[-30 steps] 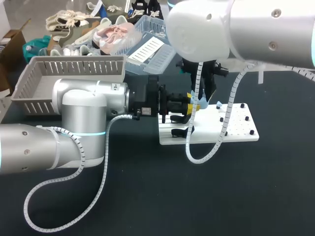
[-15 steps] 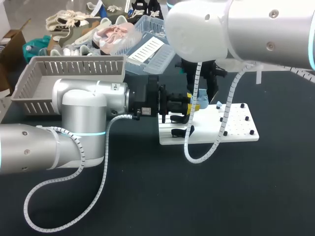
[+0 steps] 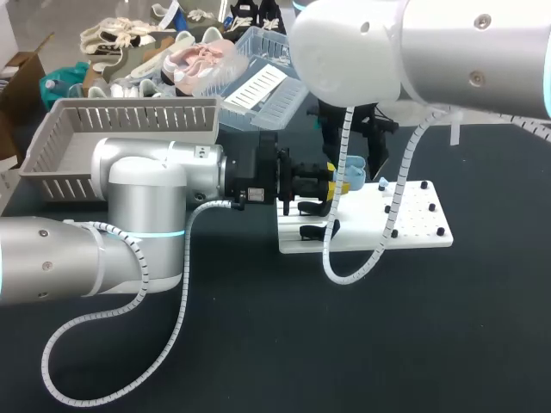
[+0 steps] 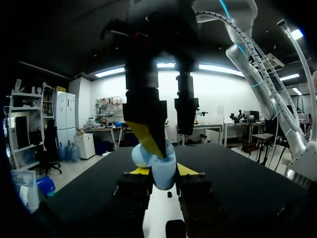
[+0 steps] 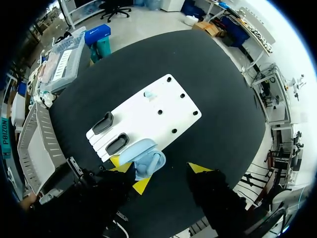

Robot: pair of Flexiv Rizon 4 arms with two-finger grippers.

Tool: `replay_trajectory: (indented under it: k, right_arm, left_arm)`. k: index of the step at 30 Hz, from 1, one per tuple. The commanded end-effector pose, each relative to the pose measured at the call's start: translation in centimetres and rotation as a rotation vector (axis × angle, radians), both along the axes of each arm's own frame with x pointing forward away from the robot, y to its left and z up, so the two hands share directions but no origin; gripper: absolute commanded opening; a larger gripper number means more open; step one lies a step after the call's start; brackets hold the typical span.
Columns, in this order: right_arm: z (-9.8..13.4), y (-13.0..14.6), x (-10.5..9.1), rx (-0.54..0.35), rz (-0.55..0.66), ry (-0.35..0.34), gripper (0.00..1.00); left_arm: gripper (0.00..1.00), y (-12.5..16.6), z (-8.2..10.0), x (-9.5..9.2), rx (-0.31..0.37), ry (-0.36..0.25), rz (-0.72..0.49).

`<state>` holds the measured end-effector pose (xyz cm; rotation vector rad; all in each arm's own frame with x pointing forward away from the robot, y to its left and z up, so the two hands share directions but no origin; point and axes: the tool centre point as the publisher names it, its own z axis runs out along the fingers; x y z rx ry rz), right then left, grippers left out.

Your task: Pick up each earbud case from the left stands, insert the matching earbuds, close the lid, and place the case in the box.

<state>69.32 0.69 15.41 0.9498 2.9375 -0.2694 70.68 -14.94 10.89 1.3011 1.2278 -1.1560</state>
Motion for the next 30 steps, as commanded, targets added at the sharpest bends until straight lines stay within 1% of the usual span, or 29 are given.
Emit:
replay_trajectory:
  k: [1, 4, 7, 13, 22, 25, 30]
  right_arm:
    - [0.0, -0.2, -0.4, 0.001, -0.001, -0.008, 0.66]
    - [0.0, -0.3, -0.6, 0.000, -0.001, -0.008, 0.64]
    - [0.1, -0.5, -0.7, 0.001, -0.004, -0.008, 0.65]
    - [0.2, -0.3, -1.2, 0.007, 0.002, -0.008, 0.69]
    - [0.3, -0.5, -1.5, 0.012, 0.004, -0.012, 0.70]
    - [0.5, -0.2, -1.7, 0.016, 0.016, -0.027, 0.71]
    - [0.6, 0.0, -1.8, 0.024, 0.029, -0.032, 0.74]
  left_arm:
    - [0.00, 0.0, -0.1, 0.0, -0.002, -0.001, 0.001]
    - [0.00, 0.0, -0.1, 0.0, -0.002, -0.001, 0.001]
    - [0.00, 0.0, -0.1, 0.0, -0.002, -0.001, 0.001]
    - [0.00, 0.0, -0.1, 0.0, -0.002, -0.001, 0.001]
    - [0.00, 0.0, -0.1, 0.0, -0.002, -0.001, 0.001]
    - [0.00, 0.0, -0.1, 0.0, -0.002, -0.001, 0.001]
    - [0.00, 0.0, -0.1, 0.0, -0.002, -0.001, 0.001]
